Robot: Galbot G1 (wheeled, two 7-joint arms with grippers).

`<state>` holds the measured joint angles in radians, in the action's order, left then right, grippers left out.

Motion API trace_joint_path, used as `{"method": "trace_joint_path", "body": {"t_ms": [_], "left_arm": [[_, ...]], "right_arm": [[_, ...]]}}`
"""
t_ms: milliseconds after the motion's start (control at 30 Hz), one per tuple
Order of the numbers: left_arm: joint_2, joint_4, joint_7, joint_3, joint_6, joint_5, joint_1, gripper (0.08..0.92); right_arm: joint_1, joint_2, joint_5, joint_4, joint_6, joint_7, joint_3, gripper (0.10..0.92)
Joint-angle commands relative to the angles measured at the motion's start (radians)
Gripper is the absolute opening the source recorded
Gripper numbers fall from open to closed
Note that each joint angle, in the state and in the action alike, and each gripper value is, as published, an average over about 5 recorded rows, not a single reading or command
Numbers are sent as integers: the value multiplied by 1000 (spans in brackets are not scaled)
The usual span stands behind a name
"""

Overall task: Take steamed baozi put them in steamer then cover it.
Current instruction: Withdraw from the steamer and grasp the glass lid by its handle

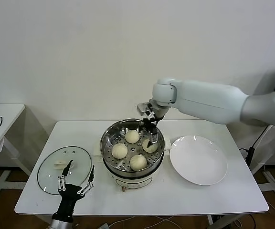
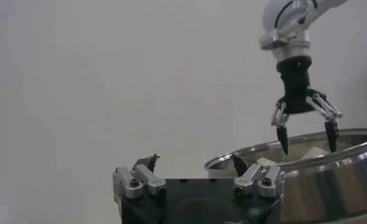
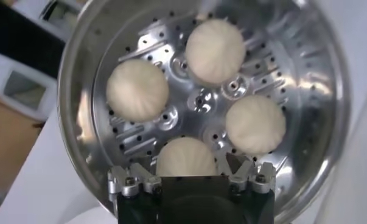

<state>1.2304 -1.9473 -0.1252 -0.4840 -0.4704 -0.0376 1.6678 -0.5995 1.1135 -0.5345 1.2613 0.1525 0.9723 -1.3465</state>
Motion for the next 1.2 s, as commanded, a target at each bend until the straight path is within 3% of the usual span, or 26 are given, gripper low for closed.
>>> {"method": "trace_joint_path", "body": {"t_ms": [33, 167, 367, 800, 1200], "left_arm": [[-10, 6, -61, -21, 71, -138, -45, 823], [-18, 14, -98, -28, 113, -192, -74, 823], [-18, 43, -121, -47, 133, -279, -111, 823], [-59, 239, -158, -99, 135, -665, -193, 823], [-87, 375, -197, -150, 244, -1046, -172, 823]], "right_arm": [[198, -291, -107, 230, -258, -967, 271, 823], [426, -326, -95, 226, -355, -1227, 483, 823], [832, -327, -35, 212, -487, -1337, 886, 823], [1501, -149, 111, 229, -556, -1265, 1564, 823], [1755, 0, 171, 264, -573, -1184, 1799, 823]]}}
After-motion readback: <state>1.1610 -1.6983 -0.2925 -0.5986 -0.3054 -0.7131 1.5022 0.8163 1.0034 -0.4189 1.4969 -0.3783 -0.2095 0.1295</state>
